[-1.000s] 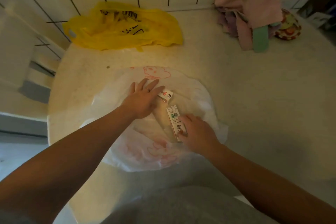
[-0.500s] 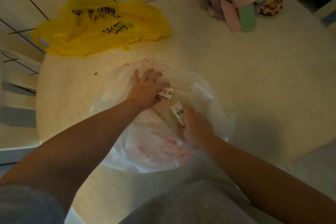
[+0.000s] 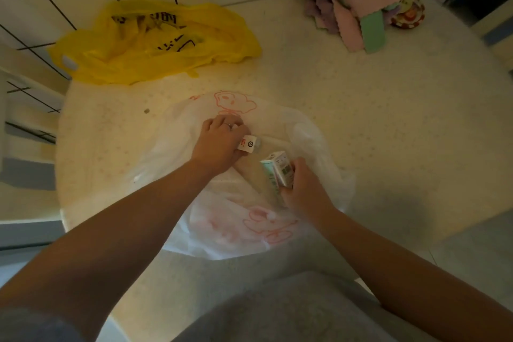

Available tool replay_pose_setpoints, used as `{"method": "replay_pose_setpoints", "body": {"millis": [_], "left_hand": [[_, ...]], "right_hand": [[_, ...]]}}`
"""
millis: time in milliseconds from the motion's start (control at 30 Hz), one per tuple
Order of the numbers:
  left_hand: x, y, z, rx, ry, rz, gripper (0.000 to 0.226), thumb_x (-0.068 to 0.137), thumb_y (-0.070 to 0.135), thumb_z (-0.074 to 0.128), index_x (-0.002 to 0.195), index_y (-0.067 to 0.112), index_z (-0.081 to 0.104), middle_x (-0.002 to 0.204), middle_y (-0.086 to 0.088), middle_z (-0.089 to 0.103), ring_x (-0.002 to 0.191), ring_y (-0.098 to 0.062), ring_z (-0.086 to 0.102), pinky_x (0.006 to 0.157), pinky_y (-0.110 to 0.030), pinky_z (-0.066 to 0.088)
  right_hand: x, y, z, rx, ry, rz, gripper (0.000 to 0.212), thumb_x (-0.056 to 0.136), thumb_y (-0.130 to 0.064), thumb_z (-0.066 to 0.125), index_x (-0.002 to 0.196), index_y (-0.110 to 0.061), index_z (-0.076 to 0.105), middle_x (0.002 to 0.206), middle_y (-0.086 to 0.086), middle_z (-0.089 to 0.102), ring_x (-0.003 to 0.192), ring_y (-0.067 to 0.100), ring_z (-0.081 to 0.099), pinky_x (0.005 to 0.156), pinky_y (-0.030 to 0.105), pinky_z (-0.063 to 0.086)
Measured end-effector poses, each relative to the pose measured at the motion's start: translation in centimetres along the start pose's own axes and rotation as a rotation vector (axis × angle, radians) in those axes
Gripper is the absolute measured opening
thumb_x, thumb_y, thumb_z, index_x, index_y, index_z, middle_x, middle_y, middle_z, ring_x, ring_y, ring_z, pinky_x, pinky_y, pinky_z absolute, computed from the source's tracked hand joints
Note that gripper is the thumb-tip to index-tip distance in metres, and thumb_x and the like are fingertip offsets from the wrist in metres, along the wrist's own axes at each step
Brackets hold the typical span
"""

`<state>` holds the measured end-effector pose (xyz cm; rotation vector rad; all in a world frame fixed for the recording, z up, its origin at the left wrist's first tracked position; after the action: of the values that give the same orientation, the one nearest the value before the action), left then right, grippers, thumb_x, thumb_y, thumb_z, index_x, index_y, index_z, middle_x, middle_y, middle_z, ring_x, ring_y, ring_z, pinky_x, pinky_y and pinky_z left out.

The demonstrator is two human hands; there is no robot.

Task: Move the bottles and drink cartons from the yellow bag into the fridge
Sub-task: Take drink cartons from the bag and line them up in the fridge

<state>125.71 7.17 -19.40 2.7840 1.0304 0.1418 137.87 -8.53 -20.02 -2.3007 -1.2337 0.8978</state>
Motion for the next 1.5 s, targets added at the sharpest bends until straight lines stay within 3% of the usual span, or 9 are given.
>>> {"method": "replay_pose_setpoints", "body": {"millis": [167, 333, 500, 667, 733, 900, 1100, 1233, 1500], "left_hand": [[-3.6, -1.3, -3.3, -0.34, 0.281, -0.24, 0.046, 0.073, 0.034, 0.084, 0.113, 0.019, 0.069, 0.121, -0.007, 0.058, 0.113, -0.032, 0.048, 0.087, -0.041, 0.039], [-8.0, 0.8, -6.3, -0.958, 0.382, -0.419, 0.032, 0.083, 0.021, 0.079, 0.11, 0.021, 0.062, 0.108, 0.008, 0.066, 0.101, -0.011, 0.061, 0.084, -0.019, 0.048], [-12.9, 2.9, -7.5, -1.491, 0.461, -0.689, 0.017, 0.093, 0.017, 0.067, 0.109, 0.012, 0.063, 0.098, -0.001, 0.071, 0.095, -0.017, 0.068, 0.086, -0.037, 0.057], [-17.4, 6.8, -6.8, -1.901, 0.405, -0.847, 0.037, 0.099, 0.033, 0.054, 0.127, 0.009, 0.063, 0.106, -0.01, 0.069, 0.1, -0.027, 0.065, 0.093, -0.044, 0.054], [-19.2, 9.0, -6.8, -2.061, 0.345, -0.875, 0.042, 0.099, 0.042, 0.05, 0.125, 0.012, 0.064, 0.115, -0.012, 0.069, 0.105, -0.029, 0.066, 0.092, -0.047, 0.055], [-24.3, 13.6, -7.2, -2.159, 0.29, -0.877, 0.055, 0.089, 0.059, 0.048, 0.123, 0.018, 0.06, 0.097, -0.006, 0.071, 0.068, -0.018, 0.063, 0.057, -0.03, 0.056], [-31.7, 18.8, -5.8, -2.261, 0.428, -0.957, 0.057, 0.082, 0.05, 0.059, 0.126, 0.013, 0.058, 0.109, -0.015, 0.071, 0.072, -0.022, 0.066, 0.062, -0.033, 0.058], [-37.5, 21.5, -4.7, -2.295, 0.548, -1.065, 0.064, 0.08, 0.05, 0.061, 0.13, 0.009, 0.061, 0.098, -0.01, 0.067, 0.077, -0.025, 0.064, 0.069, -0.037, 0.055], [-49.0, 24.1, -3.9, -2.211, 0.696, -1.165, 0.065, 0.097, 0.06, 0.037, 0.139, 0.013, 0.055, 0.088, -0.006, 0.069, 0.071, -0.022, 0.065, 0.062, -0.033, 0.054]], "right_hand": [[-1.6, -0.4, -2.2, 0.368, 0.031, 0.056, 0.038, 0.085, -0.006, 0.069, 0.109, -0.012, 0.041, 0.1, -0.007, 0.059, 0.095, 0.017, 0.063, 0.077, 0.033, 0.058], [-4.0, -1.1, -3.5, 0.785, 0.0, 0.1, 0.037, 0.084, 0.003, 0.07, 0.104, -0.016, 0.045, 0.113, 0.009, 0.065, 0.103, 0.022, 0.067, 0.076, 0.031, 0.06], [-7.3, -2.4, -4.0, 1.241, -0.136, 0.136, 0.03, 0.092, 0.007, 0.051, 0.118, -0.007, 0.053, 0.115, 0.019, 0.064, 0.102, 0.033, 0.065, 0.084, 0.047, 0.055], [-11.1, -3.9, -4.0, 1.51, -0.38, 0.172, 0.043, 0.084, -0.011, 0.046, 0.126, -0.009, 0.057, 0.107, 0.014, 0.065, 0.098, 0.029, 0.063, 0.083, 0.045, 0.052], [-12.6, -4.2, -4.0, 1.485, -0.435, 0.151, 0.041, 0.085, -0.022, 0.054, 0.124, -0.011, 0.061, 0.104, 0.011, 0.068, 0.096, 0.026, 0.066, 0.079, 0.045, 0.055], [-16.7, -4.1, -4.0, 1.215, -0.49, 0.006, 0.042, 0.085, -0.034, 0.064, 0.123, -0.017, 0.059, 0.092, 0.007, 0.072, 0.079, 0.013, 0.07, 0.067, 0.029, 0.054], [-22.2, -0.9, -0.9, 1.225, -0.625, 0.142, 0.038, 0.093, -0.034, 0.05, 0.124, -0.012, 0.057, 0.096, 0.013, 0.072, 0.072, 0.02, 0.065, 0.068, 0.032, 0.052], [-26.1, 0.7, 1.3, 1.228, -0.7, 0.211, 0.03, 0.089, -0.036, 0.053, 0.106, -0.014, 0.064, 0.08, 0.009, 0.064, 0.071, 0.023, 0.063, 0.071, 0.035, 0.051], [-34.5, -0.2, 6.5, 0.993, -0.882, 0.192, 0.042, 0.097, -0.042, 0.041, 0.116, -0.015, 0.067, 0.096, 0.014, 0.071, 0.084, 0.026, 0.066, 0.079, 0.037, 0.051]]}}
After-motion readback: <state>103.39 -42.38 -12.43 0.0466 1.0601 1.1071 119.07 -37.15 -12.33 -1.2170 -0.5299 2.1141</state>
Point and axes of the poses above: each hand's wrist, its own x-axis towards the middle knuckle, its own z-axis out of the palm, y = z × x, the point moved 8 cm from there along x, towards the middle knuckle
